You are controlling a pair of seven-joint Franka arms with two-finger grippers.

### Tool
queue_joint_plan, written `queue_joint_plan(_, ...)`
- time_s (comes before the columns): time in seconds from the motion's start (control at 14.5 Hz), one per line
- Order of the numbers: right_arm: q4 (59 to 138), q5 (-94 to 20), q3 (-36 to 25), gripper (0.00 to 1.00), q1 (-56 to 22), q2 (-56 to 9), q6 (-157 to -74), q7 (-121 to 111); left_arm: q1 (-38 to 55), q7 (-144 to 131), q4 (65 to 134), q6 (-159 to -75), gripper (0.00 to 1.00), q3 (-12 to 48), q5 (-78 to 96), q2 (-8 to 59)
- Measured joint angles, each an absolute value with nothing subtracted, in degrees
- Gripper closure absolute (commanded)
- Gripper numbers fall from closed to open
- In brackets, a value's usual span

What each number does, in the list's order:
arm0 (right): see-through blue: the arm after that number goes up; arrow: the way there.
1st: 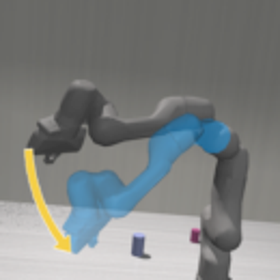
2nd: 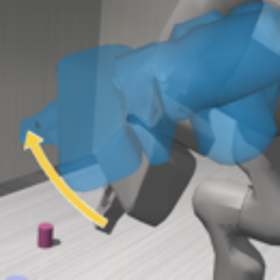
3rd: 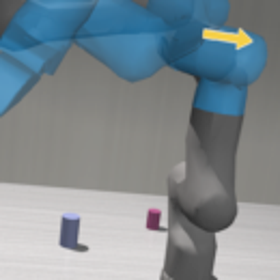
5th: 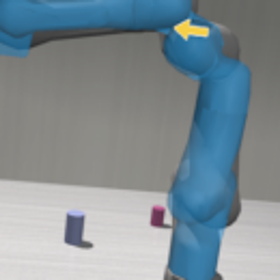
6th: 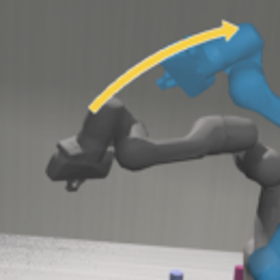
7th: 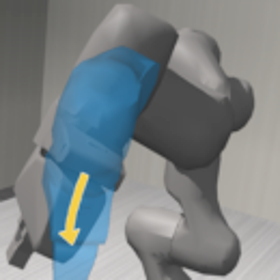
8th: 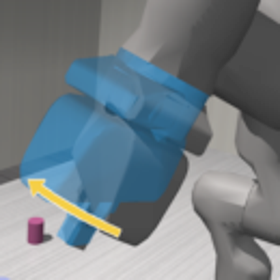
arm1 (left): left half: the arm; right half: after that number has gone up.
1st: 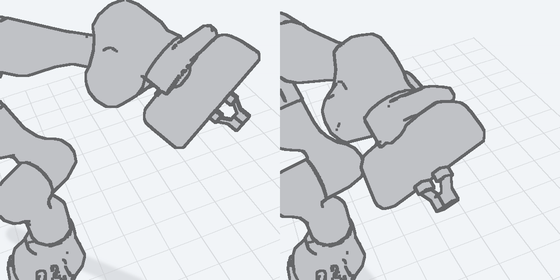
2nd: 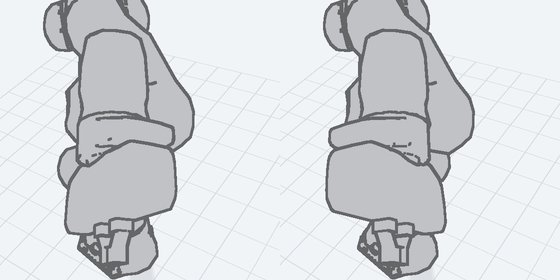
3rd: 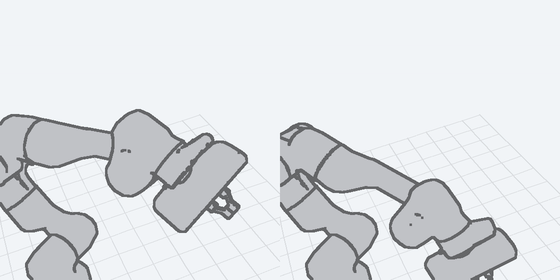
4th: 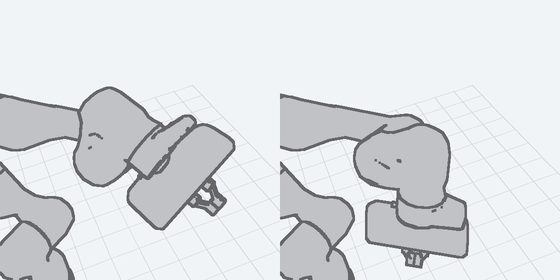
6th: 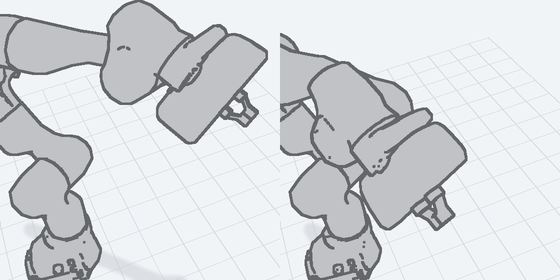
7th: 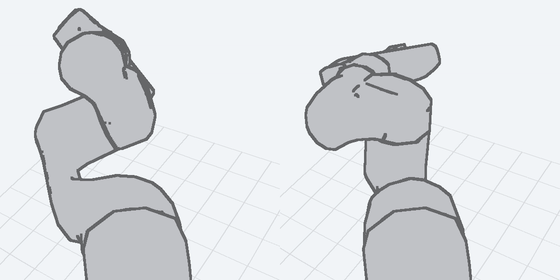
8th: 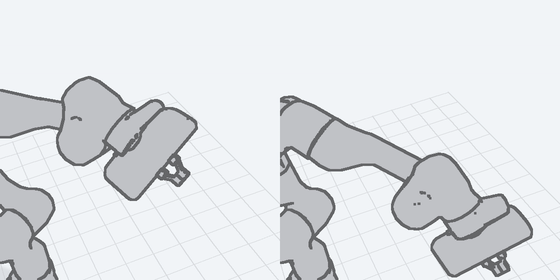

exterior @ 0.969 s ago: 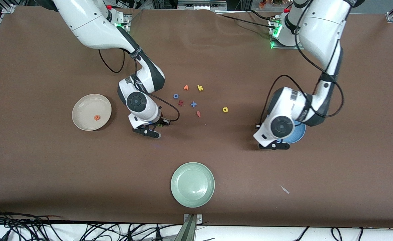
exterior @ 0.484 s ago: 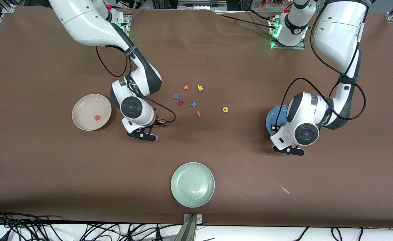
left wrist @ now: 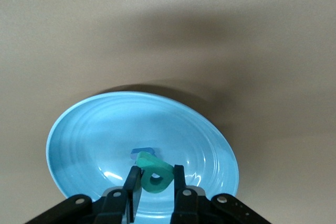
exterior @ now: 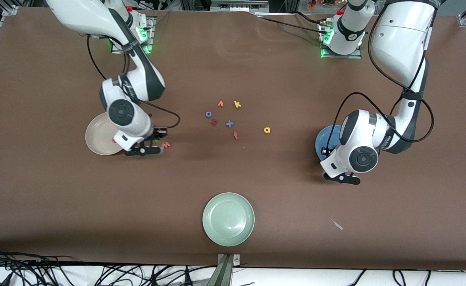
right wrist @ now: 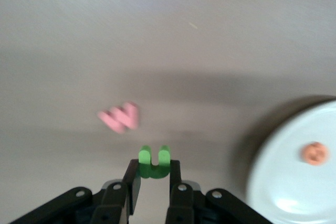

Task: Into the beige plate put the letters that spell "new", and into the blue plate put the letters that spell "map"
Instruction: 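Release the u into the beige plate while the left gripper releases the p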

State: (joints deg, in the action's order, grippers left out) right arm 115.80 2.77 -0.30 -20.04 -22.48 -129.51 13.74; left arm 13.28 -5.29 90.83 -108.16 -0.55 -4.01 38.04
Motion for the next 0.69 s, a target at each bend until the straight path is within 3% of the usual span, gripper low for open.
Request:
queue_joint_plan(0.35,124.92,2.78,-9.00,0.83,-19.75,-16.44,-131.46,-2.20,13.24,-5.26,90.82,-108.16,0.93,-0.55,-4.01,38.03)
queue_joint_plan(0.42,125.70,2.78,-10.68,0.69,-19.69,-16.53,-132.47,-4.86,13.23,-5.26,90.82,-108.16,0.93,-0.55,-4.01,38.03)
queue_joint_plan(0.55,126.67,2.77,-13.15,0.03,-19.56,-16.91,-133.96,-7.57,13.21,-5.25,90.82,-108.16,0.93,-0.55,-4.01,38.02)
queue_joint_plan(0.69,126.83,2.66,-13.75,0.00,-19.51,-17.03,-134.35,-6.96,13.17,-5.25,90.83,-108.16,0.93,-0.55,-4.01,38.02)
